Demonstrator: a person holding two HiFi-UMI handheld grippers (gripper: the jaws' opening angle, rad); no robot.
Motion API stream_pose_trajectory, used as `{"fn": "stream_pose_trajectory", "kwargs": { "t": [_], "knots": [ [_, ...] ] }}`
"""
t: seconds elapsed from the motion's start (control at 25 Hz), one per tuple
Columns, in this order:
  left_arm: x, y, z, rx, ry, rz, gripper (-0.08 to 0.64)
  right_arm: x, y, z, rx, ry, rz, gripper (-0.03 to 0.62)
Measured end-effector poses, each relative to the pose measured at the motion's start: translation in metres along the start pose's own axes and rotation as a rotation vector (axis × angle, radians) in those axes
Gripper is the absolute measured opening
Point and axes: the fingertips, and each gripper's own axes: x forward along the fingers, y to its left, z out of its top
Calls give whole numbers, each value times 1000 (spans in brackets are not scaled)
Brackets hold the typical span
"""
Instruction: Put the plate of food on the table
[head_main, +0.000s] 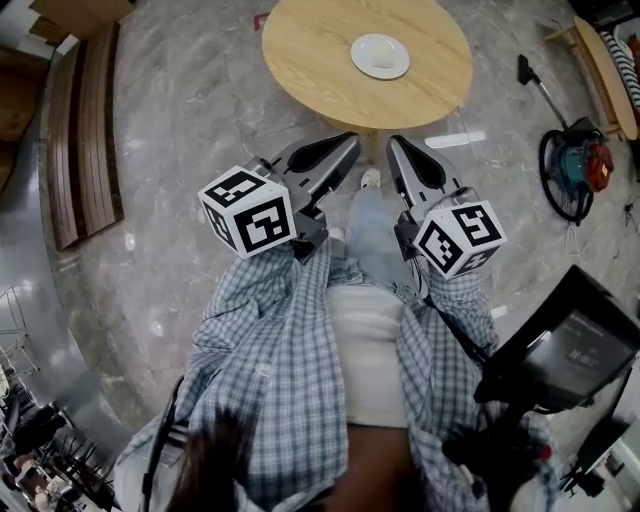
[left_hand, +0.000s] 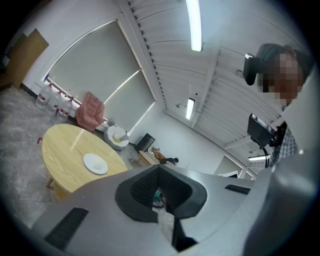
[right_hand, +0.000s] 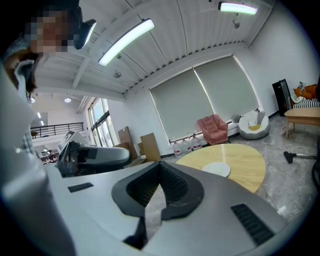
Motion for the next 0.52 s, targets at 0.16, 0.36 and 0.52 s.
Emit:
{"fn": "stream_pose_trajectory", "kwargs": {
  "t": [0.16,0.36,0.52],
  "knots": [
    [-3,-2,-4,-2,-1,-3,8,-3,3,-5,-10,6,3,8],
    [3,-3,-6,-6,6,4,8,-4,-2,-5,-5,15,10,8],
    [-6,-2,0,-13,5,8,8,3,9,-2,-12,27,24,8]
  ]
}}
